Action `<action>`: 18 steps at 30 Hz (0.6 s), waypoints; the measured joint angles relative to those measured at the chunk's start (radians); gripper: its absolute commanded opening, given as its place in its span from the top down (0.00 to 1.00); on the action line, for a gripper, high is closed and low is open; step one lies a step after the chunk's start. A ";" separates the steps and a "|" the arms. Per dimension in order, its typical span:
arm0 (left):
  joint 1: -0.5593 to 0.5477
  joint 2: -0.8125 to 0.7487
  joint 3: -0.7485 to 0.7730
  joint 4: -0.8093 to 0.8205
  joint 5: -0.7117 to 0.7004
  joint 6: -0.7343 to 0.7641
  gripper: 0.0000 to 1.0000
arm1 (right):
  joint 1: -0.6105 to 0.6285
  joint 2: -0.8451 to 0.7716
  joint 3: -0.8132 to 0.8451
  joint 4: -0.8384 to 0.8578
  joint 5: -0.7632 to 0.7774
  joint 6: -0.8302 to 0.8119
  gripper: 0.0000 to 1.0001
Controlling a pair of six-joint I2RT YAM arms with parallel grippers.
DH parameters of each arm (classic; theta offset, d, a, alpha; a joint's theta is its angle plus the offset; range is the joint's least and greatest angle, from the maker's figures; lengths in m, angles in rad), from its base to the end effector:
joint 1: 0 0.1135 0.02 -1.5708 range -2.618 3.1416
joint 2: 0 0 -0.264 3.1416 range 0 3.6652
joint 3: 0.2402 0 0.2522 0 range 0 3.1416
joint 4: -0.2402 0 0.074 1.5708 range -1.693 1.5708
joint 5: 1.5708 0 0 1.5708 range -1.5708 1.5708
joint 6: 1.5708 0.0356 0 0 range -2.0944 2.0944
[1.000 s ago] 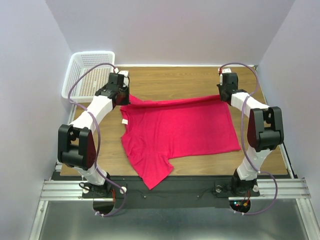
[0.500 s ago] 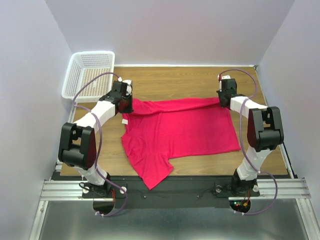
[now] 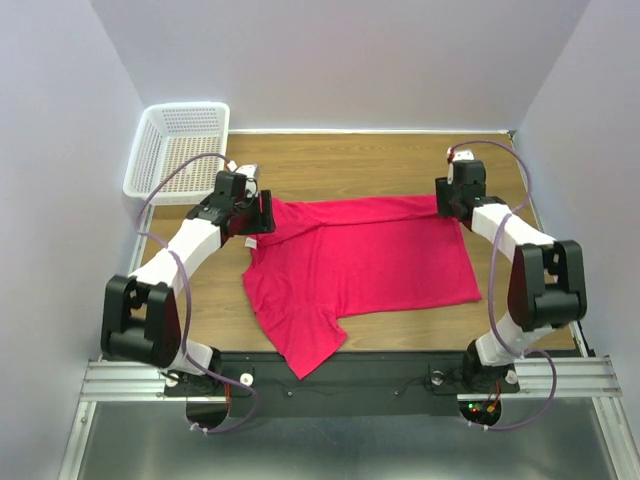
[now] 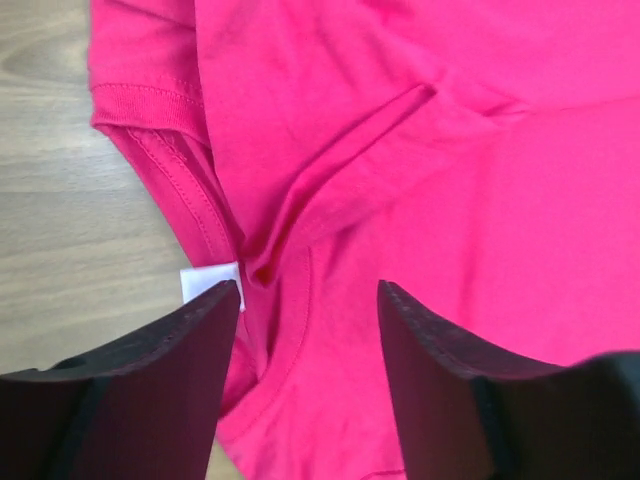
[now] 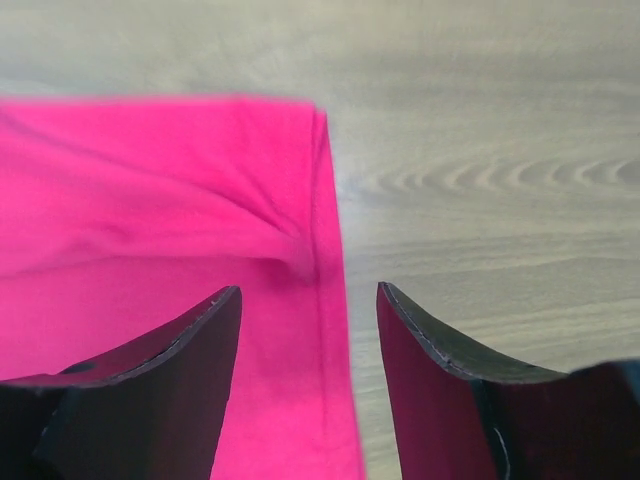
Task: Fold and stack the t-shirts
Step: Fold the tshirt
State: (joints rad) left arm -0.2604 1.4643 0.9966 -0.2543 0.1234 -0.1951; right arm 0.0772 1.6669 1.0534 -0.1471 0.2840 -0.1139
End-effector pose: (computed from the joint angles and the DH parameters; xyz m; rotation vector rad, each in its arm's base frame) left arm 0.3078 -0.0865 0.2469 0.1401 2.3109 -0.3754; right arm 0.3582 0.0177 0.2097 -0.0796 2.3178 -0.3491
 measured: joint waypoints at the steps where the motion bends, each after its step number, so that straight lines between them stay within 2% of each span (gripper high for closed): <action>1: 0.000 -0.031 -0.004 0.000 0.000 -0.006 0.25 | 0.000 -0.026 -0.002 -0.003 -0.011 0.008 0.37; 6: 0.005 -0.117 -0.003 0.032 -0.035 -0.038 0.19 | 0.000 -0.122 0.018 0.000 -0.071 0.108 0.37; 9: 0.035 -0.070 0.017 0.062 -0.052 -0.071 0.16 | -0.007 -0.071 0.072 -0.003 -0.108 0.202 0.44; 13: 0.051 0.028 0.053 0.092 -0.048 -0.093 0.16 | -0.053 -0.007 0.098 -0.008 -0.135 0.334 0.44; 14: 0.052 0.045 0.053 0.100 -0.045 -0.097 0.16 | -0.071 -0.004 0.097 -0.011 -0.144 0.362 0.43; 15: 0.052 0.056 0.053 0.101 -0.039 -0.103 0.16 | -0.103 -0.004 0.090 -0.010 -0.171 0.406 0.35; 16: 0.052 0.067 0.053 0.101 -0.030 -0.107 0.16 | -0.140 -0.004 0.080 -0.009 -0.201 0.455 0.30; 18: 0.052 0.079 0.053 0.110 -0.011 -0.117 0.18 | -0.209 -0.003 0.063 -0.006 -0.253 0.545 0.26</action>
State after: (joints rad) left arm -0.2085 1.5429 1.0496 -0.1444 0.1123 -0.3119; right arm -0.1322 1.6634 1.1160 -0.1528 0.0315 0.4313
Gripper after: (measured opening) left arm 0.836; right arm 0.673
